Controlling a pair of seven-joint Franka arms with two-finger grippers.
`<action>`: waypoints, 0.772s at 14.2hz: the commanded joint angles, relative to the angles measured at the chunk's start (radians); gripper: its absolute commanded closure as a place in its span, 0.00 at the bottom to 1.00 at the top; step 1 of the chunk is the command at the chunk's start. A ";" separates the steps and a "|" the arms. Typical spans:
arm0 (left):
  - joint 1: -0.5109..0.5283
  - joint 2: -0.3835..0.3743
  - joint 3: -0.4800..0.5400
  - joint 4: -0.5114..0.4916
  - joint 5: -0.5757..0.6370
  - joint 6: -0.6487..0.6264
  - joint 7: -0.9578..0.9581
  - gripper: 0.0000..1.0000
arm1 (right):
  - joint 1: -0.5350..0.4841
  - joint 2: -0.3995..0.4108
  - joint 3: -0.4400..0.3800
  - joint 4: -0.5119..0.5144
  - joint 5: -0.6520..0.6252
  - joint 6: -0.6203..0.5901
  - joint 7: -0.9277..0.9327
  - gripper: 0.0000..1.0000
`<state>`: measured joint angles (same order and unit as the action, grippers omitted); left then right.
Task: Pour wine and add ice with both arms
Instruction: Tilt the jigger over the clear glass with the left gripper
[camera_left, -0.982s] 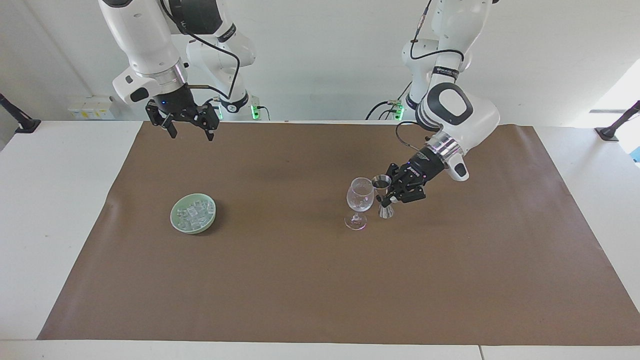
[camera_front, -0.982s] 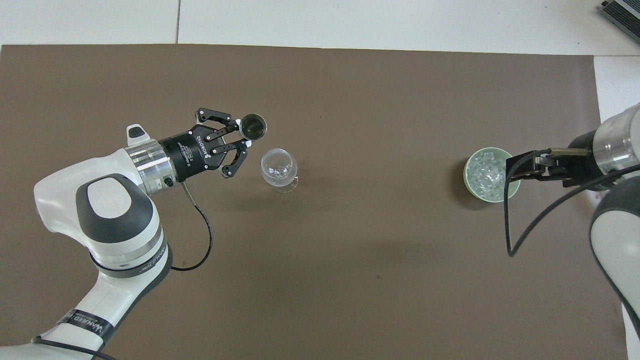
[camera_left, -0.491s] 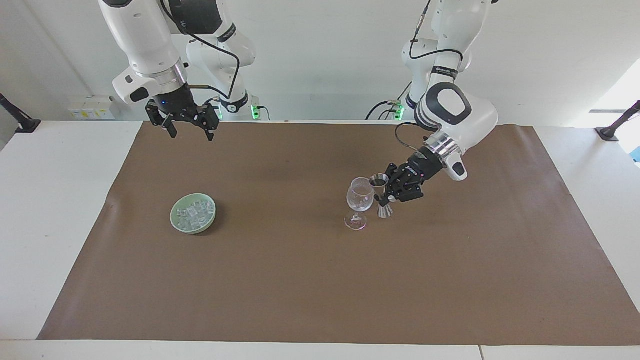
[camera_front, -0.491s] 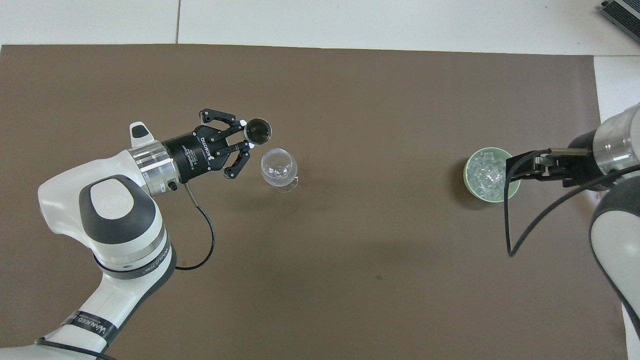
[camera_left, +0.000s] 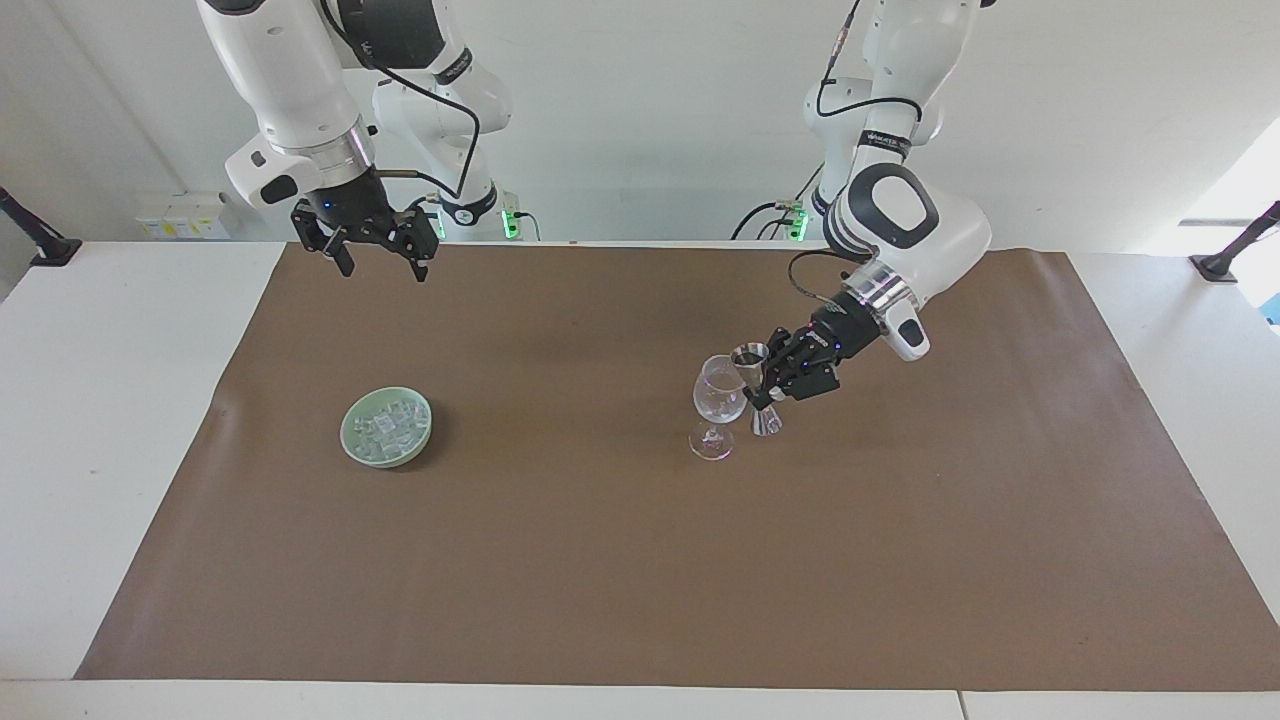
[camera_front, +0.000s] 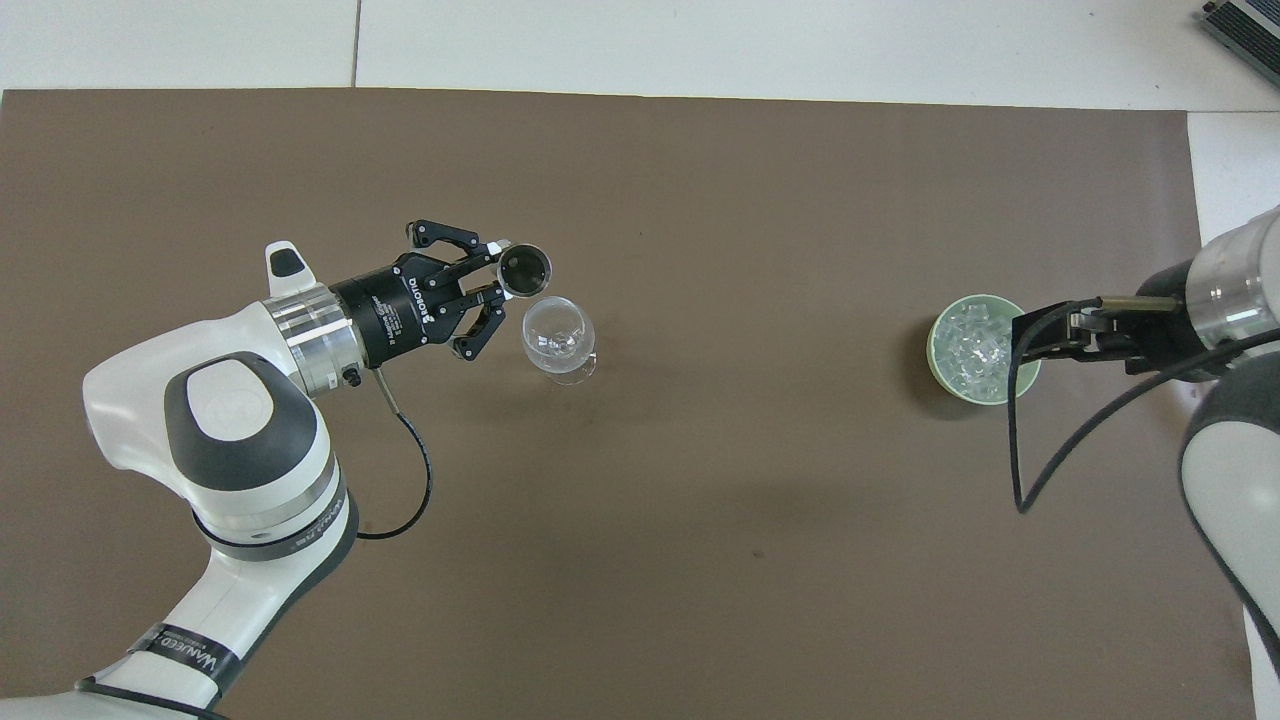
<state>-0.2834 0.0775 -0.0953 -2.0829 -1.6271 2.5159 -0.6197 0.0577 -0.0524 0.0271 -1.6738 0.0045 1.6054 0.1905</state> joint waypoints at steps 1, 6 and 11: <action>-0.019 -0.038 0.012 -0.037 -0.028 0.007 0.055 1.00 | -0.018 -0.009 0.007 -0.006 0.023 -0.016 -0.029 0.00; -0.025 -0.041 0.012 -0.045 -0.030 0.006 0.135 1.00 | -0.018 -0.009 0.007 -0.006 0.023 -0.016 -0.029 0.00; -0.037 -0.041 0.012 -0.046 -0.030 0.015 0.185 1.00 | -0.018 -0.009 0.007 -0.006 0.023 -0.016 -0.029 0.00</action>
<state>-0.2967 0.0751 -0.0958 -2.0921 -1.6286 2.5161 -0.4741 0.0577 -0.0524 0.0271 -1.6738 0.0045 1.6054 0.1905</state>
